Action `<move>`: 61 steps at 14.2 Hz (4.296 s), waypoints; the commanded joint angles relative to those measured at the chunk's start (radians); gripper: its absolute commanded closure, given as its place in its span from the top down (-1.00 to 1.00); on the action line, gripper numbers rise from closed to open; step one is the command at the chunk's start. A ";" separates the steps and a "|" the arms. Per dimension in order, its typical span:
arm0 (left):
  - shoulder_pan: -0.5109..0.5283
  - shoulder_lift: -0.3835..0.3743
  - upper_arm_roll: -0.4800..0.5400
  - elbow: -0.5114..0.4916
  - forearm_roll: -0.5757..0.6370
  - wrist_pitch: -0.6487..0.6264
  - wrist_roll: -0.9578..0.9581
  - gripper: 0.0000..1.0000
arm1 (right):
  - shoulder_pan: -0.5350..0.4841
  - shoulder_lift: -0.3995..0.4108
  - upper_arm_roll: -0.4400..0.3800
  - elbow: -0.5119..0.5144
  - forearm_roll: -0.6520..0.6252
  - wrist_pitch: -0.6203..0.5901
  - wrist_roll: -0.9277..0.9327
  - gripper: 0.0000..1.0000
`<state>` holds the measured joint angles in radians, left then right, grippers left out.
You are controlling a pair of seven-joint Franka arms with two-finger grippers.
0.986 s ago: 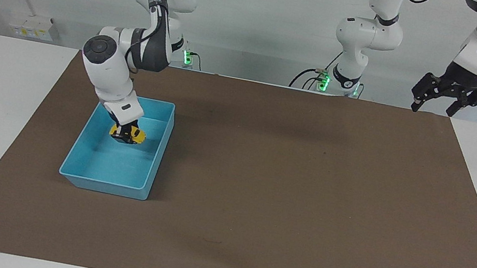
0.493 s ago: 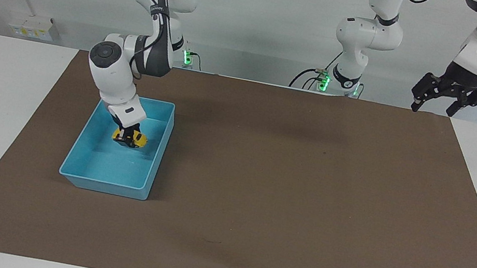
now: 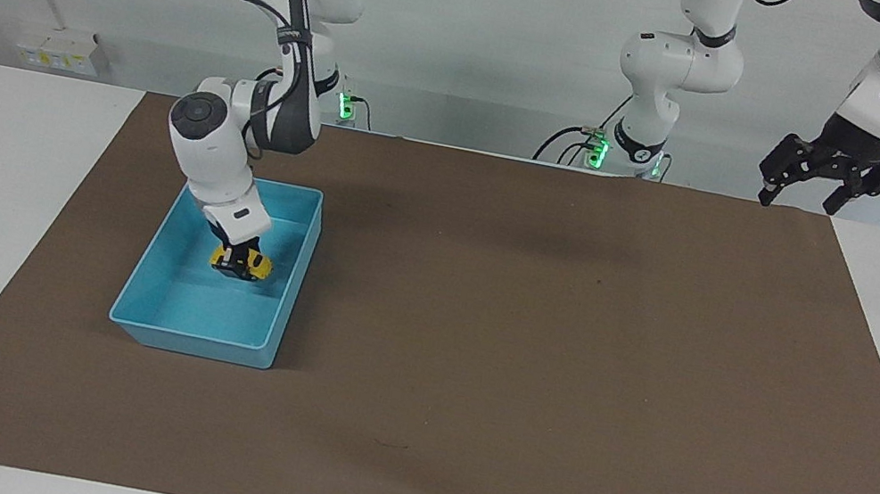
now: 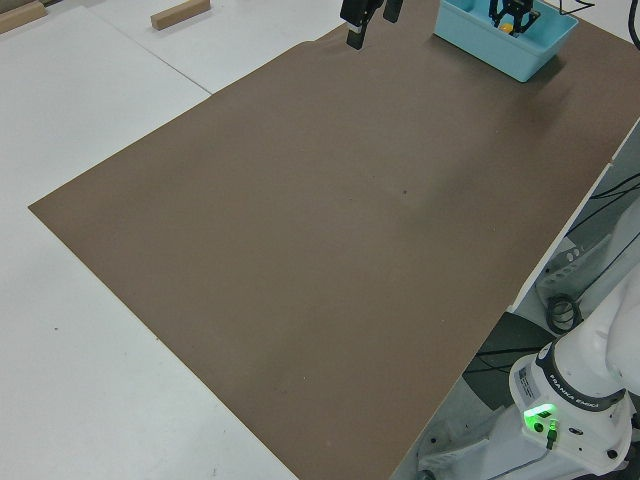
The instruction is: Wind up and store yellow beetle car
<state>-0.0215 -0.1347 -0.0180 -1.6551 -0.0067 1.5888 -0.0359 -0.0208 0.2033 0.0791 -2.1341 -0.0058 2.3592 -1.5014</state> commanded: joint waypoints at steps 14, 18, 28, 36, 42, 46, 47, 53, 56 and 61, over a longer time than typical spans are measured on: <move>0.014 -0.009 -0.008 0.006 -0.015 -0.021 0.002 1.00 | -0.007 -0.004 0.010 0.012 0.024 0.000 -0.017 1.00; 0.014 -0.009 -0.008 0.006 -0.015 -0.021 0.002 1.00 | -0.007 -0.024 0.010 0.100 0.026 -0.110 -0.017 1.00; 0.015 -0.009 -0.008 0.006 -0.015 -0.021 0.002 1.00 | -0.005 -0.042 0.016 0.262 0.030 -0.230 -0.013 1.00; 0.014 -0.009 -0.008 0.006 -0.015 -0.021 0.002 1.00 | -0.010 -0.154 0.007 0.332 0.038 -0.397 0.130 1.00; 0.014 -0.009 -0.008 0.006 -0.015 -0.021 0.002 1.00 | 0.036 -0.226 -0.056 0.358 0.038 -0.454 0.199 1.00; 0.015 -0.009 -0.008 0.006 -0.015 -0.021 0.002 1.00 | 0.091 -0.237 -0.087 0.399 0.040 -0.518 0.384 1.00; 0.014 -0.009 -0.008 0.006 -0.015 -0.021 0.002 1.00 | 0.093 -0.242 -0.082 0.401 0.040 -0.529 0.495 1.00; 0.015 -0.009 -0.008 0.006 -0.015 -0.021 0.002 1.00 | 0.091 -0.242 -0.075 0.516 0.038 -0.650 0.941 1.00; 0.014 -0.009 -0.008 0.006 -0.015 -0.021 0.002 1.00 | 0.087 -0.242 -0.071 0.522 0.040 -0.695 1.097 1.00; 0.014 -0.009 -0.008 0.006 -0.015 -0.021 0.002 1.00 | 0.084 -0.237 -0.070 0.605 0.066 -0.813 1.455 1.00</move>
<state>-0.0214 -0.1347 -0.0180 -1.6552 -0.0067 1.5884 -0.0360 0.0751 -0.0434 0.0091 -1.5585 0.0277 1.5812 -0.1338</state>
